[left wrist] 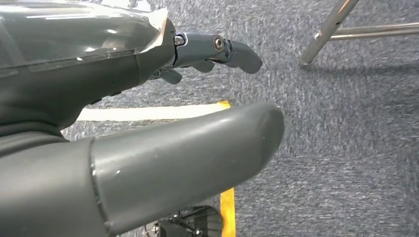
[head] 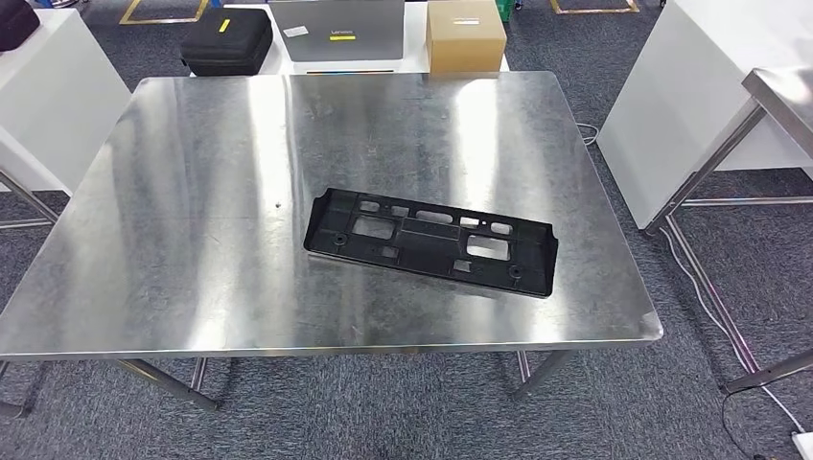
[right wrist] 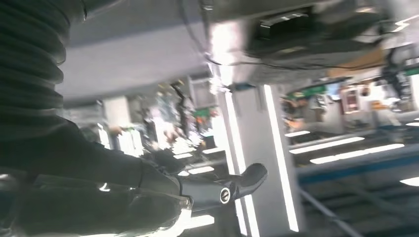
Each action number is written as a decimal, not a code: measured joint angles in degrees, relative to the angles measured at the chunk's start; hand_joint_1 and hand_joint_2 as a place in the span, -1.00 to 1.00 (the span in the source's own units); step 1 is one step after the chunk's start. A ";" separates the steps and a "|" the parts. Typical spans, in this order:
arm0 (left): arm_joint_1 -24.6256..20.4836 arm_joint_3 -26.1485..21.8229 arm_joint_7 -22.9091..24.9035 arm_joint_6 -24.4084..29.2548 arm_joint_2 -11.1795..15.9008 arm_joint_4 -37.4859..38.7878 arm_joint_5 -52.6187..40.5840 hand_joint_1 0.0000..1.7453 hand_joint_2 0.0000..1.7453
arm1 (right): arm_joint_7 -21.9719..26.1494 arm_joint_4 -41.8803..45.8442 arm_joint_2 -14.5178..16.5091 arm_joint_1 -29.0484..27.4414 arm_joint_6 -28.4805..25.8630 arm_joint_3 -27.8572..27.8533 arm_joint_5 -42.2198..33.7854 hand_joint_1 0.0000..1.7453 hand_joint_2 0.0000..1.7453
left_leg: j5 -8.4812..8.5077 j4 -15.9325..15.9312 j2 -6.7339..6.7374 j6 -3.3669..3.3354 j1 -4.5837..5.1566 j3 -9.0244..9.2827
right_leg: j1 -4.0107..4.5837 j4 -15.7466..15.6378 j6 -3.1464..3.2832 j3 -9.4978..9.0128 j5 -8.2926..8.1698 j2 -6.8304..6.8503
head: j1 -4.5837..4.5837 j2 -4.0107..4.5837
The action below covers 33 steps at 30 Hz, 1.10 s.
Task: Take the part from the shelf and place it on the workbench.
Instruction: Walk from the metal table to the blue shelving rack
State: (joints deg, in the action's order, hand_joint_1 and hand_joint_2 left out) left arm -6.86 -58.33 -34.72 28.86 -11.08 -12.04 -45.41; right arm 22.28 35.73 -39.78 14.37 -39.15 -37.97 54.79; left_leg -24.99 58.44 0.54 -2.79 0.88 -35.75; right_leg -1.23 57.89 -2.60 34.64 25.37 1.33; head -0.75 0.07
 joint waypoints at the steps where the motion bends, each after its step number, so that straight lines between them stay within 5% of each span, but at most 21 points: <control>1: 0.01 0.01 0.20 0.02 -0.10 0.02 0.20 -1.00 -1.00 | 1.66 0.41 1.46 -1.39 0.00 -3.81 0.47 -1.00 1.00 | -0.01 0.00 0.03 0.01 0.00 0.01 | 0.01 0.00 0.00 0.00 0.00 -0.02 | 0.01 0.00; 10: -0.04 0.29 1.95 0.26 -0.45 0.06 0.07 -1.00 -1.00 | 10.72 0.37 16.01 -6.98 0.00 -28.75 6.81 -1.00 1.00 | -0.11 -0.01 0.45 0.01 0.08 0.17 | 0.09 0.00 -0.02 0.04 0.01 -0.36 | 0.01 0.00; 18: 0.04 0.71 4.57 -1.75 0.06 0.06 -0.23 -1.00 -1.00 | 7.65 -3.72 27.51 -6.92 0.00 -40.25 16.56 -1.00 1.00 | -0.10 -0.01 0.70 0.02 0.10 0.28 | 0.11 0.00 -0.01 0.03 0.02 -0.56 | 0.03 0.00; 28: 0.02 1.54 6.32 -2.69 1.12 0.05 -1.88 -1.00 -1.00 | -3.33 -15.56 37.12 -7.05 0.55 -45.10 18.71 -1.00 1.00 | -0.10 -0.02 0.91 0.04 0.10 0.29 | 0.12 0.01 -0.01 0.03 0.02 -0.66 | 0.02 0.00; 33: -0.01 1.64 7.37 -3.05 2.02 0.06 -2.32 -1.00 -1.00 | -6.64 -19.40 40.30 -6.95 6.44 -45.24 18.93 -1.00 1.00 | -0.10 -0.03 0.92 0.04 0.11 0.30 | 0.11 0.01 0.00 0.03 0.02 -0.67 | 0.01 0.00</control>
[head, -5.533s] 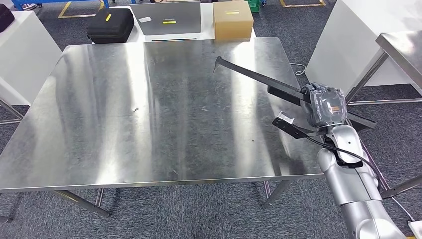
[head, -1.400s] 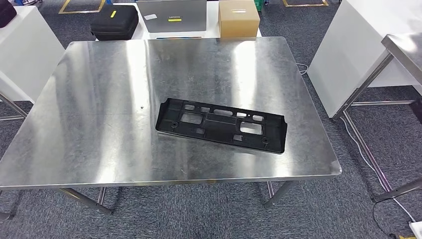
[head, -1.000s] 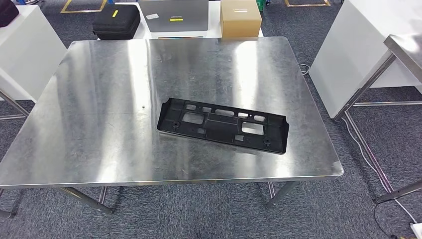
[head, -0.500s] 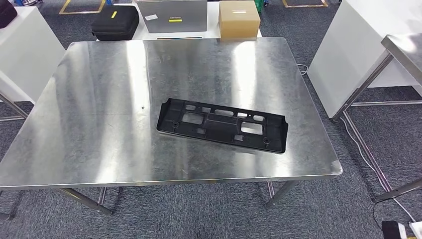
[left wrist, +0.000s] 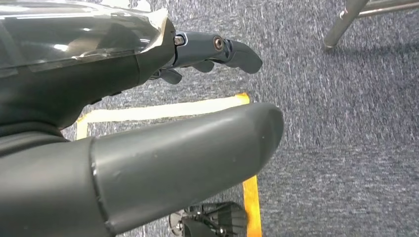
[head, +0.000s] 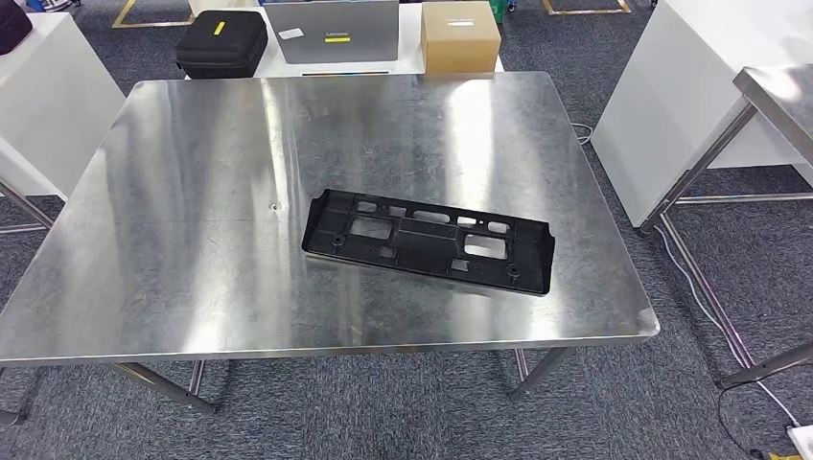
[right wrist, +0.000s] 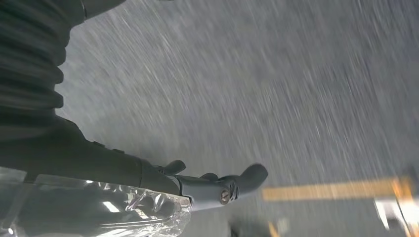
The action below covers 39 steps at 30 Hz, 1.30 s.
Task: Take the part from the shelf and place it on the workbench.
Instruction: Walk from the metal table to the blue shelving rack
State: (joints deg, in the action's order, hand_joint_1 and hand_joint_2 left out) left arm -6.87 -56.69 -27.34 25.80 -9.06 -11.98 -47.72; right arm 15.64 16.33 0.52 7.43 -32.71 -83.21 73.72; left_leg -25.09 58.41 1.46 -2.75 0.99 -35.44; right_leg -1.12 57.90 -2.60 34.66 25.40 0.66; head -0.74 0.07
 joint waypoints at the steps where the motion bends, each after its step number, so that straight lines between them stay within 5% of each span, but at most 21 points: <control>1: 0.00 0.00 0.03 0.01 0.19 0.00 -0.04 -1.00 -1.00 | -0.37 -0.52 0.65 -0.02 1.32 0.15 0.62 -1.00 1.00 | 0.00 0.00 0.00 0.00 0.00 0.00 | 0.00 0.00 0.00 0.00 0.00 0.00 | 0.01 0.00; 16: -0.02 1.91 5.95 -5.65 1.94 0.00 -3.04 -1.00 -1.00 | -9.61 -3.93 7.33 -0.55 9.15 5.34 7.49 -1.00 1.00 | 0.01 0.00 0.01 0.01 0.02 0.00 | -0.01 0.00 0.01 0.01 0.00 -0.01 | 0.02 0.00; 39: -0.01 3.49 7.10 -7.68 2.59 0.00 -4.16 -1.00 -1.00 | -12.78 -4.07 7.90 -0.60 8.48 7.06 7.87 -1.00 1.00 | 0.01 0.00 0.02 0.01 0.02 0.00 | -0.02 0.00 0.01 0.01 0.00 -0.02 | 0.02 0.00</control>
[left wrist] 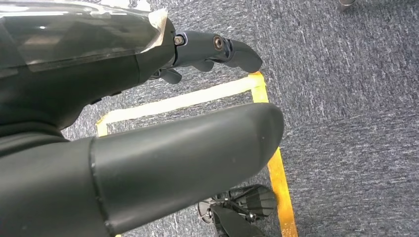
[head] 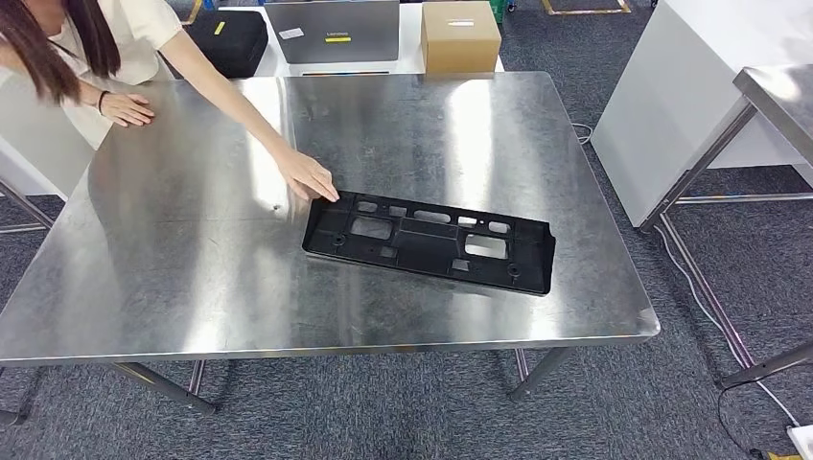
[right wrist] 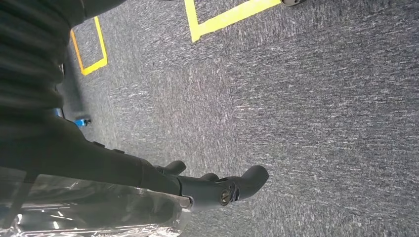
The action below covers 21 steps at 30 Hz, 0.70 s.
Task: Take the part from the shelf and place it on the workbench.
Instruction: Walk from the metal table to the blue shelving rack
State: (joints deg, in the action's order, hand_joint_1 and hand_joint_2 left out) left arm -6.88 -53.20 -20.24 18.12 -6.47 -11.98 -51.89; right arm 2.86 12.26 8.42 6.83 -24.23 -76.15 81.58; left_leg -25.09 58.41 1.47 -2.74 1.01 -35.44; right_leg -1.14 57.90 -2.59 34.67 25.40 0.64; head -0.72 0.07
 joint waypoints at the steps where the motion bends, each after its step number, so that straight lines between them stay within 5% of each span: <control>1: 0.00 0.09 0.00 -0.02 0.00 0.00 -0.01 -1.00 -1.00 | -0.04 0.00 0.01 0.00 -0.01 0.02 0.02 -1.00 1.00 | 0.00 0.00 0.00 0.00 0.00 0.00 | 0.00 0.00 0.00 0.00 0.00 0.00 | 0.00 0.00; 21: 0.20 0.48 -0.06 -0.06 0.01 0.00 -0.15 -1.00 -1.00 | -0.96 -0.13 0.19 -0.05 -0.14 0.42 0.54 -1.00 1.00 | -0.04 0.02 -0.01 0.04 0.09 -0.01 | -0.13 -0.01 0.00 -0.02 0.00 0.00 | -0.01 0.00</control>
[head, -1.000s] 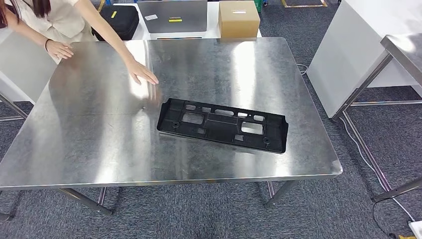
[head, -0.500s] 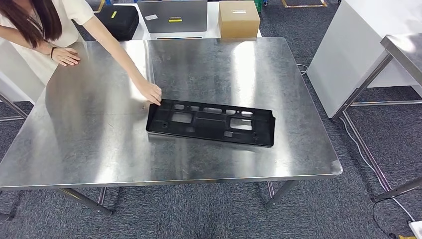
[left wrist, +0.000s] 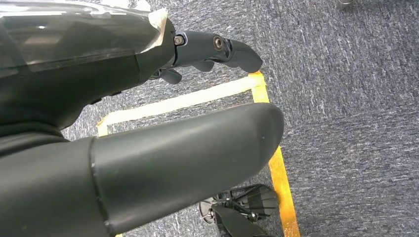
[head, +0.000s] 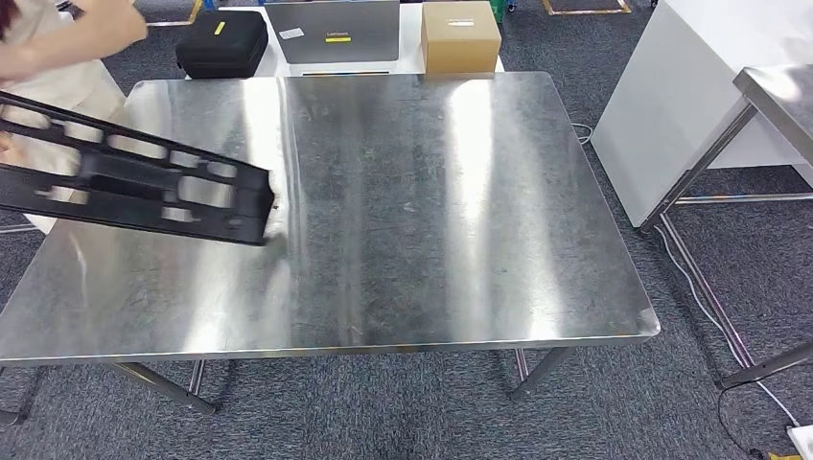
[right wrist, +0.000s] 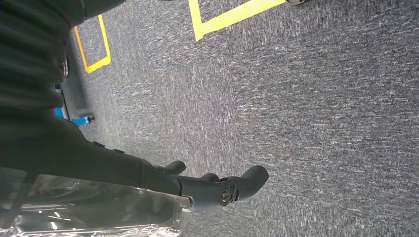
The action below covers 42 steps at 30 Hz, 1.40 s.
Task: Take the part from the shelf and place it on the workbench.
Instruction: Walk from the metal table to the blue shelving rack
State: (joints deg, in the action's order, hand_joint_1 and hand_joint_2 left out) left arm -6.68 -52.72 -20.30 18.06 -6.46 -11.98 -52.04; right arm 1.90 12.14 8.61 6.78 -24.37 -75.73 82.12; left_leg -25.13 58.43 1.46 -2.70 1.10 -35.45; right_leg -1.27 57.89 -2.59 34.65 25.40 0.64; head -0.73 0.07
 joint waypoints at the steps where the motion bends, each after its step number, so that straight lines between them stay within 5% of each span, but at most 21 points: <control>1: 0.01 0.00 -0.01 -0.02 0.01 0.00 0.00 -1.00 -1.00 | 0.00 -0.01 0.03 -0.01 0.00 0.00 0.01 -1.00 1.00 | -0.01 0.00 0.00 0.00 0.04 0.00 | -0.05 0.00 0.00 0.00 0.00 0.00 | 0.00 0.00; 9: 0.25 0.00 -0.16 -0.09 0.14 0.00 0.08 -1.00 -1.00 | -0.01 -0.12 0.26 -0.14 -0.03 0.02 0.04 -1.00 1.00 | -0.26 0.27 -0.01 -0.41 0.41 -0.04 | -0.53 -0.01 -0.13 -0.09 0.00 -0.02 | 0.01 0.00; 13: 0.47 0.00 -0.46 -0.10 0.25 0.00 0.25 -1.00 -1.00 | -0.08 -0.20 0.43 -0.21 -0.07 0.02 0.11 -1.00 1.00 | 0.08 -0.01 0.07 -1.22 0.26 0.28 | -0.53 -0.22 -0.84 -0.51 -0.06 -0.04 | -0.01 0.00; 15: 0.51 0.00 -0.69 -0.09 0.22 0.00 0.26 -1.00 -1.00 | -0.09 -0.20 0.41 -0.25 -0.12 0.02 0.11 -1.00 1.00 | 0.75 -0.86 0.26 -1.80 -0.13 0.63 | -0.41 2.07 -0.60 0.12 1.96 -0.15 | -0.10 0.00; 18: 0.52 0.00 -0.86 -0.08 0.19 0.00 0.26 -1.00 -1.00 | -0.09 -0.20 0.33 -0.34 -0.19 0.02 0.08 -1.00 1.00 | 1.23 -1.15 0.45 -2.22 -0.29 0.25 | -0.44 12.44 0.23 3.70 8.10 -0.31 | -0.37 0.00; 20: 0.55 0.00 -0.90 -0.08 0.16 0.00 0.26 -1.00 -1.00 | -0.05 -0.20 0.27 -0.53 -0.21 0.02 0.07 -1.00 1.00 | 1.59 -1.11 0.49 -2.09 -0.27 -0.28 | -0.42 15.38 -0.25 3.78 9.51 -0.34 | -0.38 0.00; 22: 0.64 0.00 -0.93 -0.08 0.11 0.01 0.26 -1.00 -1.00 | 0.03 -0.20 0.19 -0.60 -0.22 0.04 0.07 -1.00 1.00 | 2.01 -1.02 0.50 -1.67 -0.32 -0.73 | -0.43 9.28 -1.13 -0.85 7.87 -0.24 | -0.39 0.00; 24: 0.69 0.00 -0.96 -0.06 0.09 0.01 0.26 -1.00 -1.00 | 0.08 -0.21 0.14 -0.47 -0.22 0.09 0.11 -1.00 1.00 | 2.39 -0.77 0.56 -1.09 -0.27 -0.99 | -0.16 1.69 -1.13 -6.02 5.96 0.11 | -0.40 0.00; 25: 0.68 0.00 -0.97 -0.05 0.10 0.02 0.26 -1.00 -1.00 | 0.06 -0.21 0.14 -0.44 -0.24 0.11 0.14 -1.00 1.00 | 2.53 -0.54 0.60 -0.81 -0.20 -1.04 | 0.00 -0.39 -0.79 -7.20 5.47 0.21 | -0.39 0.00; 28: 0.68 0.00 -0.98 -0.02 0.16 0.02 0.26 -1.00 -1.00 | -0.23 -0.23 0.15 -0.47 -0.28 0.29 0.20 -1.00 1.00 | 2.79 0.02 0.62 -0.06 -0.24 -1.25 | -0.05 -1.04 0.62 -6.81 4.93 -0.02 | -0.29 0.00; 30: 0.80 0.00 -0.98 -0.02 0.27 0.03 0.26 -1.00 -1.00 | -0.40 -0.26 0.20 -0.50 -0.28 0.49 0.29 -1.00 1.00 | 0.71 1.81 -0.07 0.72 -0.71 -2.01 | -0.45 -1.04 1.73 -6.45 4.33 -0.08 | -0.20 0.00; 32: 0.93 0.00 -0.97 -0.03 0.34 0.04 0.26 -1.00 -1.00 | -0.49 -0.27 0.22 -0.53 -0.28 0.65 0.36 -1.00 1.00 | -4.23 7.60 -0.90 1.59 -1.20 -3.95 | -0.44 -1.04 2.63 -5.83 3.65 -0.13 | -0.11 0.00; 34: 0.97 0.00 -0.97 -0.02 0.34 0.04 0.26 -1.00 -1.00 | -0.62 -0.27 0.23 -0.59 -0.28 0.82 0.37 -1.00 1.00 | -7.97 14.24 -1.08 2.08 -1.55 -5.73 | -0.31 -0.97 2.86 -5.19 3.03 -0.26 | -0.07 0.00; 36: 0.98 0.00 -0.97 -0.01 0.34 0.04 0.27 -1.00 -1.00 | -0.78 -0.27 0.26 -0.68 -0.30 0.93 0.36 -1.00 1.00 | -7.40 14.32 -1.07 2.24 -1.86 -4.17 | -0.33 -0.89 2.63 -4.67 2.53 -0.51 | -0.05 0.00; 40: 0.94 0.00 -0.98 0.01 0.37 0.04 0.28 -1.00 -1.00 | -0.85 -0.29 0.31 -0.57 -0.36 1.02 0.34 -1.00 1.00 | -3.23 0.89 -1.97 1.87 -2.02 4.76 | -0.27 -0.86 1.76 -4.21 1.94 -0.86 | -0.07 0.00; 42: 0.95 0.00 -1.01 0.03 0.37 0.04 0.27 -1.00 -1.00 | -0.78 -0.29 0.33 -0.50 -0.39 1.07 0.28 -1.00 1.00 | -3.13 -0.43 -2.27 1.41 -1.56 5.28 | -0.15 -0.96 1.02 -3.89 1.48 -0.94 | -0.07 0.00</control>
State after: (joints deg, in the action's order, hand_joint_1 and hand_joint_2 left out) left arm -5.73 -52.72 -21.31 18.09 -6.10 -11.93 -51.77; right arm 1.12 11.85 8.94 6.28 -24.76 -74.67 82.40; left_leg -28.26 58.00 -0.80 -1.29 -0.46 -30.17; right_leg -1.42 56.93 -1.57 30.76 26.88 -0.29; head -0.79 0.07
